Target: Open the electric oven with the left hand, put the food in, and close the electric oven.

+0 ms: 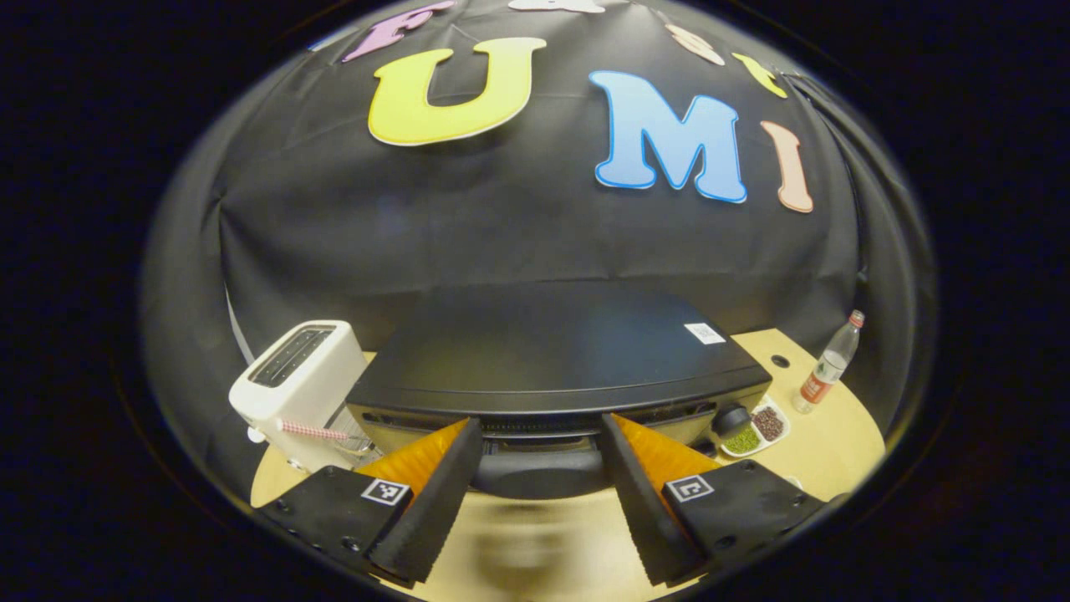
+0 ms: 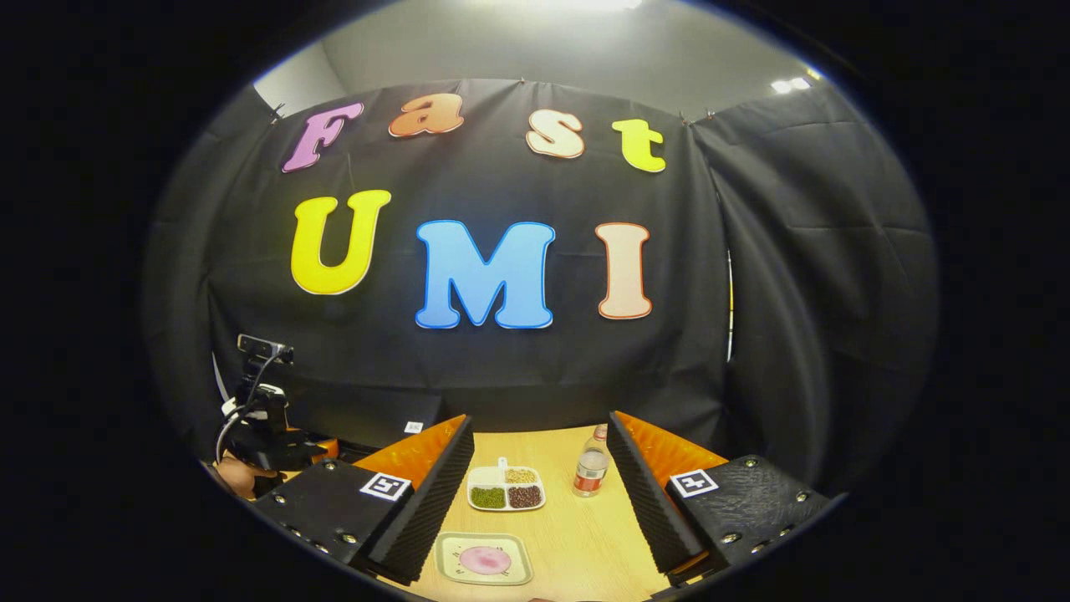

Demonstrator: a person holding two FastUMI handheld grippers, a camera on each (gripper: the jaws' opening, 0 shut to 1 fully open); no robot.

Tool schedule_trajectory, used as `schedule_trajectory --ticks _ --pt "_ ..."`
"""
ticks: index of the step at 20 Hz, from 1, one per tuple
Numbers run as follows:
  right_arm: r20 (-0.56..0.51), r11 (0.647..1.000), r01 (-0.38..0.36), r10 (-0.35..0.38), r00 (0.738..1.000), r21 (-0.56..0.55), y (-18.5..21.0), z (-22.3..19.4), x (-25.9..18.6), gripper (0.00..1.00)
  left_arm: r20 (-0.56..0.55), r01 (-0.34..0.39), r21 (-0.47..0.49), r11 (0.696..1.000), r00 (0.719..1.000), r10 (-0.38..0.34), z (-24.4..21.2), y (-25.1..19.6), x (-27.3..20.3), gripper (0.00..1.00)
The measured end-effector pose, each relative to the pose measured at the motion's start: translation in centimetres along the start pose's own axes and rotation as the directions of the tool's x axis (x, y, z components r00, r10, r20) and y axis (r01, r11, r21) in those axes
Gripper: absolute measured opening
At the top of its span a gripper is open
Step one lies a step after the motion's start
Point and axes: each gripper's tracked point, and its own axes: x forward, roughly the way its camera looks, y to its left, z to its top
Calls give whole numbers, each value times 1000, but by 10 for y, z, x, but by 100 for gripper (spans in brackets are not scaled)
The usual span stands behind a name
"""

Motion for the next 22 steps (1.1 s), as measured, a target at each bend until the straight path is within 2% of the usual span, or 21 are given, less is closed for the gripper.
schedule_trajectory --ticks 4,5,7,10,15,18,21,22 --pt "3 1000 -27 27 1000 9 4 1 -1 97 -20 -1 -29 1000 1000 1 -19 -1 -17 96" --pt "2 999 -34 34 999 12 4 -1 -2 94 -24 -1 -27 1000 1000 0 -24 -1 -22 94" --pt "-1 999 -44 44 999 20 2 -3 -4 97 -37 -1 -27 1000 999 0 -35 -1 -31 98" --pt "-6 999 -44 44 999 27 -3 -4 -8 97 -51 3 -42 999 999 -5 -52 -2 -41 96" --pt "-14 999 -36 36 999 23 -10 -7 -17 97 -90 -1 0 1000 996 1 -82 -6 -57 98" --pt "-21 999 -35 36 999 17 -10 -9 -22 97 -120 8 -9 1000 993 -9 -99 -8 -61 98" --pt "-28 999 -41 41 999 13 -7 -11 -25 97 -170 9 1 1000 985 -8 -128 -9 -62 95" --pt "-31 999 -47 47 998 14 -6 -12 -26 97 -189 8 1 1000 982 -8 -136 -9 -60 99"
